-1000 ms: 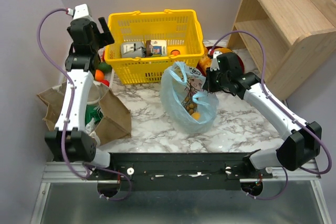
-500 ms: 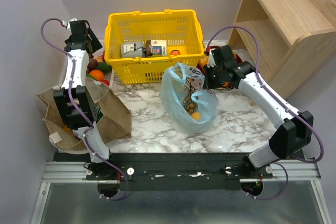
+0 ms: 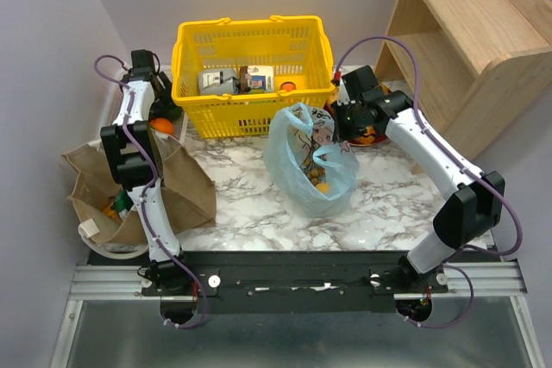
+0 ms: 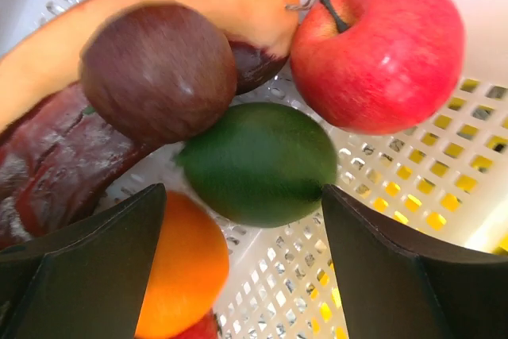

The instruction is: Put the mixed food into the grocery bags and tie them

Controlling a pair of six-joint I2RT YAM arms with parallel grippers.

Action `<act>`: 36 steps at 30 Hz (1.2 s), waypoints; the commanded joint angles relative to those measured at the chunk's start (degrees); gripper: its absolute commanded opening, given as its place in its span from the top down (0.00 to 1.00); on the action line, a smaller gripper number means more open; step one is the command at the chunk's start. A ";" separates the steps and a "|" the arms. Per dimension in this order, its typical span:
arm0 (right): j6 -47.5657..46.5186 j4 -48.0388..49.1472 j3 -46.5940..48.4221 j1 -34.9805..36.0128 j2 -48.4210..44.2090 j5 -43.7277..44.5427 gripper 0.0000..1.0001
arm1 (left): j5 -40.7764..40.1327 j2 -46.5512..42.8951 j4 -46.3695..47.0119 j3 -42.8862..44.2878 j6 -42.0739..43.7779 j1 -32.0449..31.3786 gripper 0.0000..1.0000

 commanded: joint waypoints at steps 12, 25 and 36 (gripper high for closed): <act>-1.88 -3.57 2.43 -0.24 1.93 -0.14 0.99 | 2.19 5.85 3.93 0.76 -6.57 1.43 0.43; -3.29 -4.54 5.86 -0.33 3.33 -1.63 0.99 | 0.52 -18.14 12.46 -14.44 -2.35 1.96 0.71; -3.99 -3.57 6.65 -0.24 3.51 -2.43 0.99 | 1.83 -27.02 16.49 -15.68 3.09 3.54 0.71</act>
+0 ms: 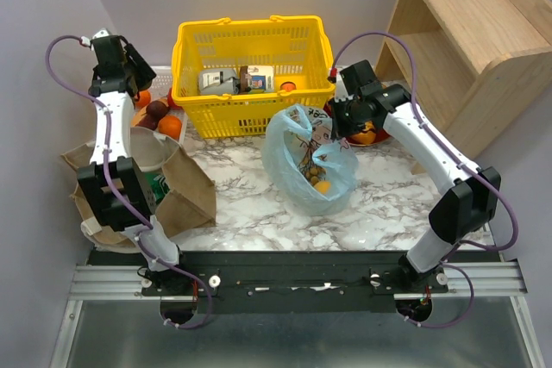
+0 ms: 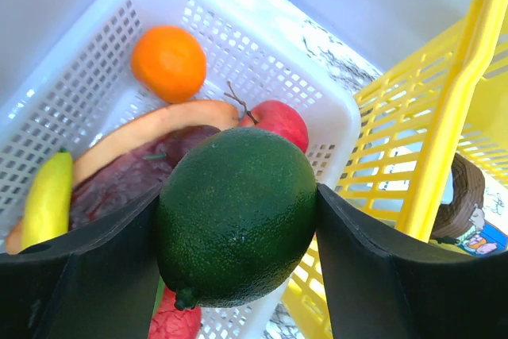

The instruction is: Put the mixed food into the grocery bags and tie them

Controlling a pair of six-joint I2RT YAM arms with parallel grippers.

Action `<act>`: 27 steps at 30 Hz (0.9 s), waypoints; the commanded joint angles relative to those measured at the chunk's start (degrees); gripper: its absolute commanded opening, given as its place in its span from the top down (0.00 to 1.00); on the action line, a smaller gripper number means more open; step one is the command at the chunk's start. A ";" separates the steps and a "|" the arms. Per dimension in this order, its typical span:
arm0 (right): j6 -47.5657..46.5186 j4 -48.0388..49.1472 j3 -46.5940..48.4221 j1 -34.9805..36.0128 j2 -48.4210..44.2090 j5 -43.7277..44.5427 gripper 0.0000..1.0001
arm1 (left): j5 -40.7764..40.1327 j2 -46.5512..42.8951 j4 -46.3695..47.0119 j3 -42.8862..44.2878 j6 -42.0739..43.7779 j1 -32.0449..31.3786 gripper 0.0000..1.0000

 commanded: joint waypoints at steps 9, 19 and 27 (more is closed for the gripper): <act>0.18 1.52 3.73 -0.31 -2.69 0.66 0.99 | 4.92 -18.07 10.70 -3.30 10.12 -6.88 0.71; -3.41 20.94 -10.13 -0.31 -12.88 7.95 0.99 | 17.30 -43.29 42.51 -37.36 9.69 -37.90 0.71; -4.12 22.01 -15.25 -0.31 -15.70 11.21 0.99 | 19.42 -42.70 36.56 -42.85 11.89 -60.58 0.70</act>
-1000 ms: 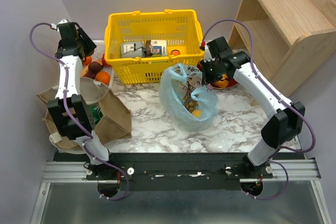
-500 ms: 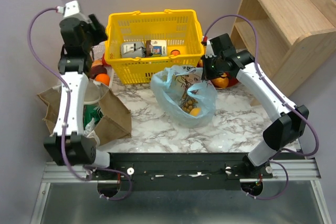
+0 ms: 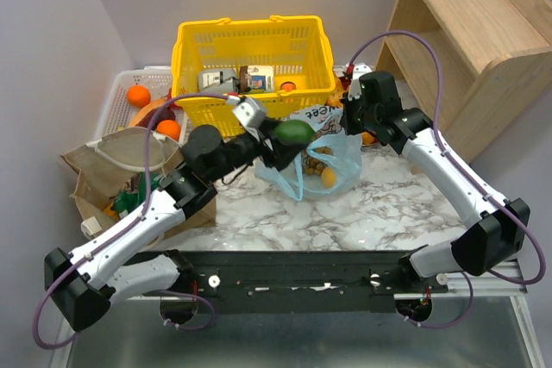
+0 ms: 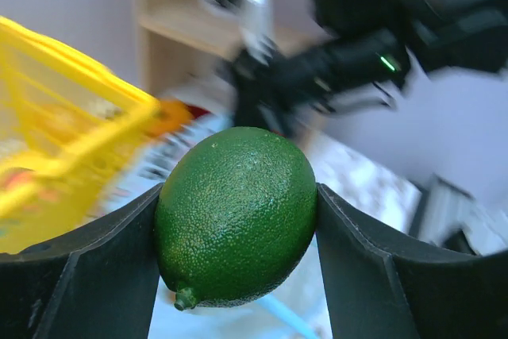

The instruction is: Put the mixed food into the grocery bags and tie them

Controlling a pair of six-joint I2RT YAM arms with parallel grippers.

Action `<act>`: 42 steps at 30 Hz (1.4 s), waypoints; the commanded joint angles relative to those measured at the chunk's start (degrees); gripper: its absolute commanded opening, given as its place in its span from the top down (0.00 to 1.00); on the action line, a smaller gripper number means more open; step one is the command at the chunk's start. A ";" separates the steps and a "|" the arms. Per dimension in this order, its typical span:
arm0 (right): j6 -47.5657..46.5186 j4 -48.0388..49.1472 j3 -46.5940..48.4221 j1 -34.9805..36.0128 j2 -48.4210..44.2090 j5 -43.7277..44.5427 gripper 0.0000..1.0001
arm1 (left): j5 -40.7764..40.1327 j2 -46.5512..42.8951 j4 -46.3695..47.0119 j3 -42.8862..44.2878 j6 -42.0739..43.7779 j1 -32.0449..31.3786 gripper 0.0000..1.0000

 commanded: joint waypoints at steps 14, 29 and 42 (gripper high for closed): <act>0.96 1.10 -1.77 -0.31 -2.79 4.62 0.99 | 3.42 8.56 -27.38 5.23 8.27 -18.45 0.67; 1.14 1.02 -1.77 -0.31 -3.32 3.56 0.99 | -21.56 20.44 -28.05 12.27 10.82 -16.17 0.62; 1.49 1.02 -2.21 -0.31 -2.96 3.39 0.99 | -20.87 22.21 -23.63 12.45 14.15 -16.17 0.01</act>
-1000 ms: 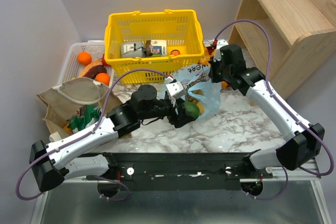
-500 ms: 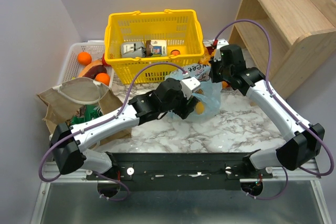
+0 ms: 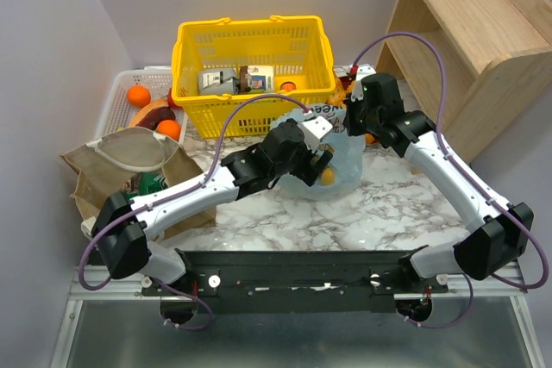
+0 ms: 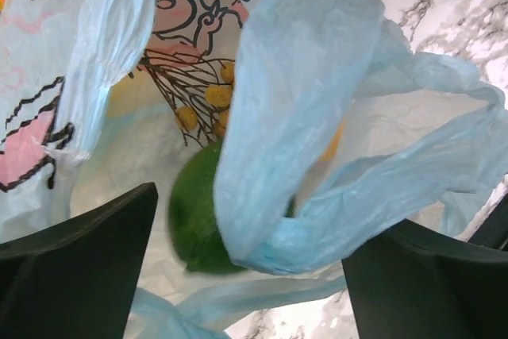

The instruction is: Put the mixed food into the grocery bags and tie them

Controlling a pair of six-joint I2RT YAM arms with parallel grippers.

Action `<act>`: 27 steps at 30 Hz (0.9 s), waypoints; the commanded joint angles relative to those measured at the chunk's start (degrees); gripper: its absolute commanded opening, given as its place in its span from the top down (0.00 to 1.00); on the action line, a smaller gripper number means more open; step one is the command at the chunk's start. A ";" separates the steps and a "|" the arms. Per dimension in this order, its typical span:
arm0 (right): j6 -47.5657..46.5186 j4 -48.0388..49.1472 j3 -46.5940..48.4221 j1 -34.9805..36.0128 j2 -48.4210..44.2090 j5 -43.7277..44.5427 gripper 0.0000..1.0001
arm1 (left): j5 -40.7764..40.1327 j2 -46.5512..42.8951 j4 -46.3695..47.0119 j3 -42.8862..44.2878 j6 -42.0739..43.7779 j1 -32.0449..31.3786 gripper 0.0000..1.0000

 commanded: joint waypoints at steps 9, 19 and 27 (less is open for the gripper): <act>-0.53 0.67 1.80 -0.66 0.63 0.44 0.99 | 10.73 -18.99 -6.00 -4.93 6.95 -0.06 0.01; -0.35 0.67 2.59 -0.75 1.86 -1.23 0.99 | 10.94 -18.49 -18.84 -1.40 -3.41 14.52 0.01; -0.53 0.40 2.68 -0.84 1.51 -2.11 0.99 | 22.57 -13.20 -11.29 -6.78 -7.02 21.64 0.10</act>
